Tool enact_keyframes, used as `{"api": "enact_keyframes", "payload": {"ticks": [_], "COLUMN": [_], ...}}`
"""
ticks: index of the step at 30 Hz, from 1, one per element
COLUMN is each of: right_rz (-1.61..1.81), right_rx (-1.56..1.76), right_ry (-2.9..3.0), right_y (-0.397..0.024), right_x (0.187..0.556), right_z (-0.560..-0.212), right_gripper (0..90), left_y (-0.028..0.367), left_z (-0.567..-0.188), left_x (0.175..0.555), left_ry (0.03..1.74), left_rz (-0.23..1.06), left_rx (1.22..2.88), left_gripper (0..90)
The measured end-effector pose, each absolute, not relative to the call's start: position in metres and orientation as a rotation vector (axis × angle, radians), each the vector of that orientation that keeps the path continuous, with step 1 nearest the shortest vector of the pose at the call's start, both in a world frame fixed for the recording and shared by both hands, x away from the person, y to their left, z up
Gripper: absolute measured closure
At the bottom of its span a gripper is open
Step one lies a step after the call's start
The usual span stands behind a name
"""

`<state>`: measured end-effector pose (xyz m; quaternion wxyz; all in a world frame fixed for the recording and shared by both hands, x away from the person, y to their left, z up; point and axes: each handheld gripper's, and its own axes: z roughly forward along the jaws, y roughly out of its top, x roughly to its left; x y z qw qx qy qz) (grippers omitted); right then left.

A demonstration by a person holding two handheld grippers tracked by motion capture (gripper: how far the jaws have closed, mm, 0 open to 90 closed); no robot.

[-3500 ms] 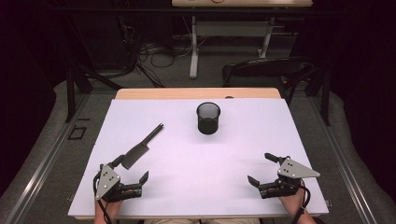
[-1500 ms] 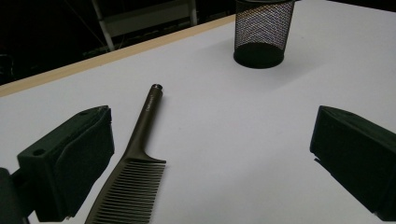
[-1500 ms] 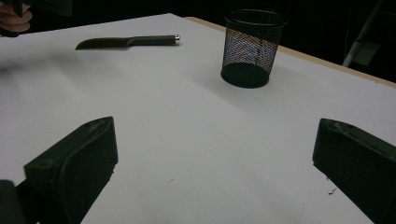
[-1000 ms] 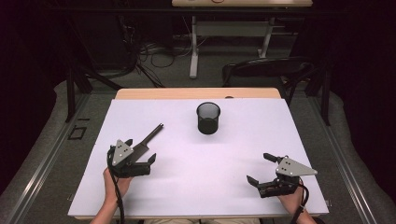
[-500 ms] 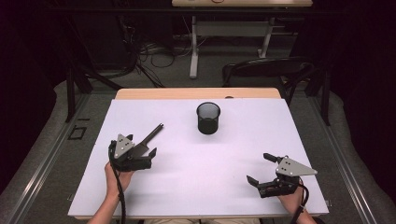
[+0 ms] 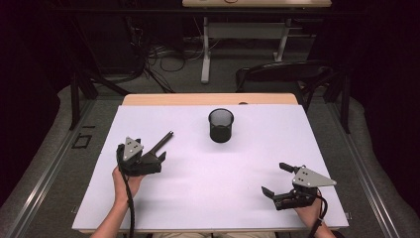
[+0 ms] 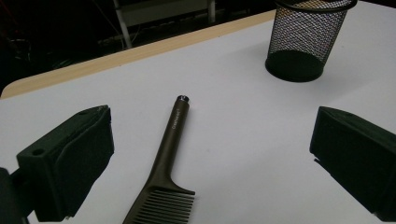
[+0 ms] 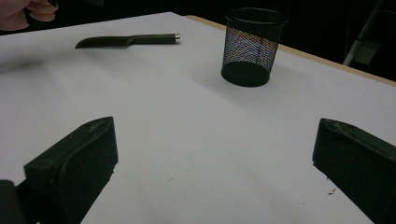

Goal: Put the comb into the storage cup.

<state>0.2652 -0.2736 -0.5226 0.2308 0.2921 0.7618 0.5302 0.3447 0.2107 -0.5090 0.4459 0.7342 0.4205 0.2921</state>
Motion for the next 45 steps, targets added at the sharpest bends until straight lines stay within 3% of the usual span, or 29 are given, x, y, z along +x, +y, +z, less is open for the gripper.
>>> {"api": "enact_keyframes", "payload": {"ticks": [19, 31, 45], "right_rz": [1.458, 1.461, 1.458], "right_rx": [0.816, 0.807, 0.809], "right_ry": [2.1, 2.104, 2.102], "right_y": [-0.273, -0.273, -0.273], "right_x": [0.265, 0.266, 0.265], "right_z": [-0.523, -0.523, -0.523], "right_gripper": [0.0, 0.0, 0.0], "left_y": [0.208, 0.205, 0.205], "left_z": [-0.504, -0.506, -0.509], "left_x": [0.373, 0.391, 0.398], "left_ry": [1.128, 1.171, 1.186], "left_rz": [0.743, 0.741, 0.717], "left_rx": [1.802, 1.818, 1.842], "left_gripper": [0.3, 7.3, 3.0]}}
